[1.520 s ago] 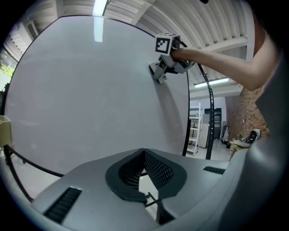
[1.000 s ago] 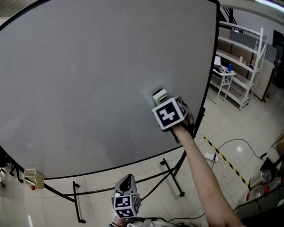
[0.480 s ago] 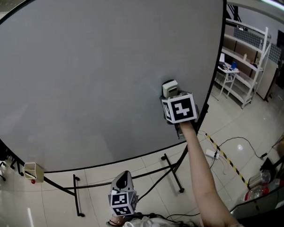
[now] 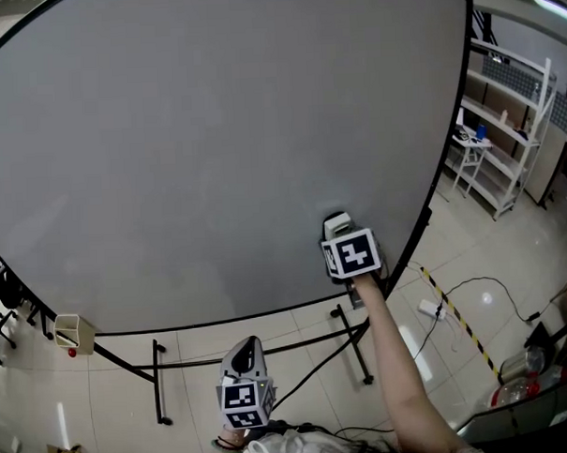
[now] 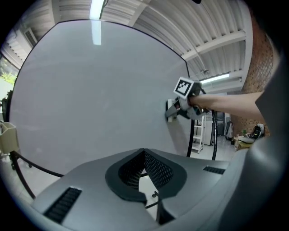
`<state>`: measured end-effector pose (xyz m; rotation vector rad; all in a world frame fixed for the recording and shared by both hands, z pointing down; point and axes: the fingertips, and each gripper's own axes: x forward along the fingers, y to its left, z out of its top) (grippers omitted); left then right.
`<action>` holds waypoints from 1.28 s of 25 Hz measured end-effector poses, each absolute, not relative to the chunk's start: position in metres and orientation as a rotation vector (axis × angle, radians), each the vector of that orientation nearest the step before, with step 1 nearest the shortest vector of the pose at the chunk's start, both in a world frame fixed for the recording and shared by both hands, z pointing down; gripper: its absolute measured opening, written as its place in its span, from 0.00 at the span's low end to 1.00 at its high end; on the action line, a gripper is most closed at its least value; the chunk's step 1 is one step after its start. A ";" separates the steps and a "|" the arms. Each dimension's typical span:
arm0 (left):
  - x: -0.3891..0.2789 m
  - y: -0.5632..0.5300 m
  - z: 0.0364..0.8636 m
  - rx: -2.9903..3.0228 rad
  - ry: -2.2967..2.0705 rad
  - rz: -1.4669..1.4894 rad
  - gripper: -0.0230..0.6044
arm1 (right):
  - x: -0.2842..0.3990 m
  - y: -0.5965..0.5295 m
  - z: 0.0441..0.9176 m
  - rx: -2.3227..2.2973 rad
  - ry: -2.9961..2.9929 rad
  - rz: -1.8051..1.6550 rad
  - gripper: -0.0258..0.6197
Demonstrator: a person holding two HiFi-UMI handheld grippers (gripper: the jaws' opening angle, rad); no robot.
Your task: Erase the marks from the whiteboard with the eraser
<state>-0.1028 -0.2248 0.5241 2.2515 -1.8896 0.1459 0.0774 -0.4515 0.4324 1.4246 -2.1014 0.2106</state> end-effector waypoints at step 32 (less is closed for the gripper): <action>-0.087 -0.240 0.523 2.271 -1.845 0.125 0.04 | 0.015 -0.429 0.469 1.244 -1.757 -0.192 0.46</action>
